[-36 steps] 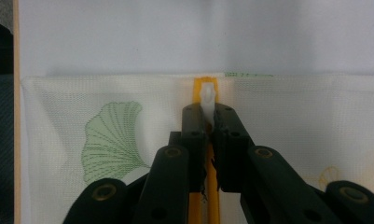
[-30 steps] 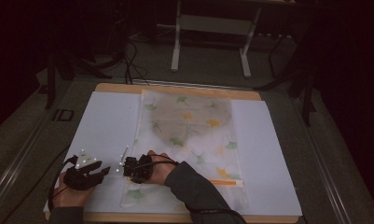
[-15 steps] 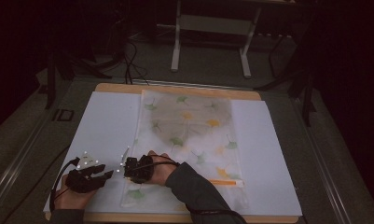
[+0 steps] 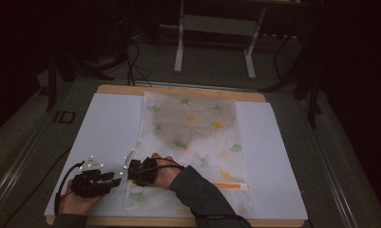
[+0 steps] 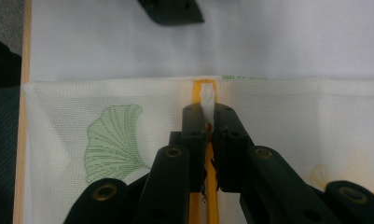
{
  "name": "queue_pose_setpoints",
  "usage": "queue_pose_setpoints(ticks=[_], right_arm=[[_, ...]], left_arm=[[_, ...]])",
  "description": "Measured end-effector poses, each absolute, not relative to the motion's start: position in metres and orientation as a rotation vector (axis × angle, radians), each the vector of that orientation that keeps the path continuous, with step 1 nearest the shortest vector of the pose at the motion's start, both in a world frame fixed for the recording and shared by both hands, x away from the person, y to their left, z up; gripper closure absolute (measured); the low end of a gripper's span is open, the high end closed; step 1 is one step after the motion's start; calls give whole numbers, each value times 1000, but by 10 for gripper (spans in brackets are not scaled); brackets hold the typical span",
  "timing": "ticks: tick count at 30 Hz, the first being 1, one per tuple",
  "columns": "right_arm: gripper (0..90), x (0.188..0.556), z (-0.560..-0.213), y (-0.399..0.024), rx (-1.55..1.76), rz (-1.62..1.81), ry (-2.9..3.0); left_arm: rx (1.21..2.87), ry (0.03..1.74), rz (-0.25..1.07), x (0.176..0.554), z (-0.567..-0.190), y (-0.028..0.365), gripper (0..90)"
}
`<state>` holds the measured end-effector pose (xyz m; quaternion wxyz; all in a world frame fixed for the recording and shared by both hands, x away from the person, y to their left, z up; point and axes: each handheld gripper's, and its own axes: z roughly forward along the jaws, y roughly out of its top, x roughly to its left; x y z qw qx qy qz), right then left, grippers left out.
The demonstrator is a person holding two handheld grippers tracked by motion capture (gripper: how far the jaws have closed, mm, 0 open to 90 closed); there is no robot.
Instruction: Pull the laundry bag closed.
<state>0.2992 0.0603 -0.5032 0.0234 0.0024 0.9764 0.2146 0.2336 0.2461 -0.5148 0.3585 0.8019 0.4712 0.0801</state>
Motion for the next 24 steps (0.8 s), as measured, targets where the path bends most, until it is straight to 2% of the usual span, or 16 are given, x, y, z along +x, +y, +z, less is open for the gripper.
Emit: queue_pose_setpoints(ticks=[10,24], right_arm=[[844,299,-501,58,7,676,3010],[845,298,-499,54,1,711,2996]], left_arm=[[2064,1161,46,236,-516,238,578],[2102,1159,-36,241,-524,222,588]])
